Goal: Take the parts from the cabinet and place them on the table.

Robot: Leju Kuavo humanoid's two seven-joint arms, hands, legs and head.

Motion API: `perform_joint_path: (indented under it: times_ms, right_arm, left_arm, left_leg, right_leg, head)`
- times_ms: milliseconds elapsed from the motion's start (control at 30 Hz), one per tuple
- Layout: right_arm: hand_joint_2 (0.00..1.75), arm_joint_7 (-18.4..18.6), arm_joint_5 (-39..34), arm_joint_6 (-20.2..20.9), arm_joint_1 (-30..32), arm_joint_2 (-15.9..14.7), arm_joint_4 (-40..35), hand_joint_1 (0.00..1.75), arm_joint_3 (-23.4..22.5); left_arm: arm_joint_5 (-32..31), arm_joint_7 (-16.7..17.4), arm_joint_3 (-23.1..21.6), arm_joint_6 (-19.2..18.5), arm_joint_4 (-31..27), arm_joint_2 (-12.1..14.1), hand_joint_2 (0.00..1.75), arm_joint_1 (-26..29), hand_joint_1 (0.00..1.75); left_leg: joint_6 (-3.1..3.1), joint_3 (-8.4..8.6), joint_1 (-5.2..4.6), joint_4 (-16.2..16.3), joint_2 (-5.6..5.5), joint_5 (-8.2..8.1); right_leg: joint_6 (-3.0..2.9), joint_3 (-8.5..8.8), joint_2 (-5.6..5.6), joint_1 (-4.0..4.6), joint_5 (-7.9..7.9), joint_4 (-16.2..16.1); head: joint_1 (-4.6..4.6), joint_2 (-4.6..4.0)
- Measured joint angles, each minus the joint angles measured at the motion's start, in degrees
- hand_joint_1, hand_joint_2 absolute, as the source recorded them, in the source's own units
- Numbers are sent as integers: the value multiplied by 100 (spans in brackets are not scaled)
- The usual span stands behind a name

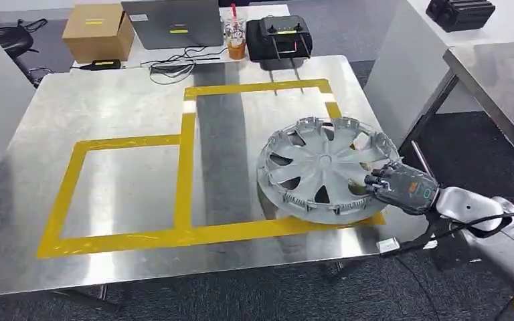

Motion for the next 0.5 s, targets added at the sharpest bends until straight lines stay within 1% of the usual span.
perform_joint_path:
  times_ms: [33, 67, 100, 133, 167, 200, 233, 267, 300, 333, 367, 400, 433, 467, 500]
  right_arm:
    - [175, -2, 19, 0, -79, 24, 173, 175, 0]
    - [175, -2, 35, 0, -158, 44, 326, 175, 0]
    - [175, -4, 48, 0, -246, 63, 466, 175, 0]
    - [175, 0, 54, 2, -329, 79, 579, 175, 0]
    - [175, 9, 59, 4, -395, 109, 704, 175, 0]
    - [175, 11, 63, 7, -436, 131, 805, 175, 4]
    - [175, 20, 65, 9, -458, 146, 887, 175, 15]
    - [175, 22, 72, 9, -461, 162, 957, 175, 26]
    - [175, 33, 81, 7, -459, 177, 1018, 175, 35]
    - [175, 55, 89, 0, -458, 190, 1062, 175, 39]
    - [175, 96, 94, -13, -458, 208, 1101, 175, 39]
    - [175, 133, 98, -26, -459, 225, 1136, 175, 39]
    - [175, 153, 100, -33, -458, 238, 1160, 175, 39]
    - [175, 162, 103, -39, -463, 251, 1193, 175, 46]
    - [175, 173, 105, -39, -455, 266, 1225, 175, 55]
  left_arm:
    - [41, -9, -24, -11, 37, 0, 175, -3, 0]
    - [46, -15, -41, -22, 68, 0, 175, -5, 0]
    - [68, -28, -54, -37, 102, 2, 175, -6, 0]
    - [85, -39, -63, -42, 118, -4, 175, -10, 0]
    - [98, -50, -63, -42, 149, -4, 175, -24, 0]
    - [111, -50, -63, -42, 172, -4, 175, -30, 0]
    - [125, -52, -68, -42, 188, -11, 175, -30, 0]
    - [131, -52, -76, -44, 199, -20, 175, -28, 0]
    - [140, -52, -90, -44, 212, -22, 175, -29, 0]
    - [142, -52, -98, -42, 221, -22, 175, -31, 0]
    - [146, -55, -105, -39, 227, -20, 175, -32, 0]
    - [146, -55, -109, -26, 236, -15, 175, -35, 0]
    - [146, -57, -114, -13, 240, -13, 175, -45, 0]
    - [146, -57, -120, -11, 247, -4, 175, -56, 0]
    - [146, -57, -127, -9, 247, -9, 175, -68, 0]
  left_leg:
    - [-26, 0, 15, -8, 0, 10]
    - [-52, -4, 16, -7, 1, 9]
    - [-89, -56, 34, 40, 1, -30]
    - [-134, -111, 38, 195, 7, -152]
    - [-168, -282, 65, 579, 7, -380]
    - [-195, -485, 82, 1016, 7, -582]
    - [-221, -705, 98, 1479, 7, -757]
    - [-233, -836, 111, 1728, 7, -799]
    - [-231, -828, 117, 1695, 8, -716]
    - [-222, -710, 119, 1429, 8, -535]
    - [-202, -475, 119, 955, 8, -284]
    - [-166, -215, 116, 446, 7, -59]
    - [-117, -35, 100, 73, -2, -20]
    - [-95, 2, 68, 9, 3, -54]
    - [-84, 2, 53, 22, 5, -49]
  right_leg:
    - [-34, -7, 0, 17, 9, 1]
    - [-68, -7, -2, 0, 27, -15]
    - [-96, 5, -3, -53, 45, -30]
    - [-106, 7, -2, -54, 44, -30]
    - [-144, 6, -2, -53, 46, -30]
    - [-161, 1, -2, -49, 46, -30]
    - [-162, 0, -2, -43, 46, -29]
    - [-161, 0, -2, -40, 45, -28]
    - [-161, 2, -1, -39, 45, -28]
    - [-160, 3, 3, -39, 45, -28]
    - [-158, 10, 9, -39, 45, -28]
    - [-156, 19, 17, -38, 45, -28]
    - [-151, 18, 22, -38, 47, -30]
    - [-117, -11, 29, 17, 44, -21]
    - [-88, -21, 29, -6, 60, -26]
  head:
    - [4, 0]
    - [4, 0]
    - [7, 0]
    - [-24, 0]
    - [-35, 0]
    - [-33, 0]
    - [-35, 0]
    - [-33, 0]
    - [-35, 0]
    - [-35, 0]
    - [-35, 0]
    - [-35, 0]
    - [-33, 0]
    - [-28, 0]
    - [-31, 0]
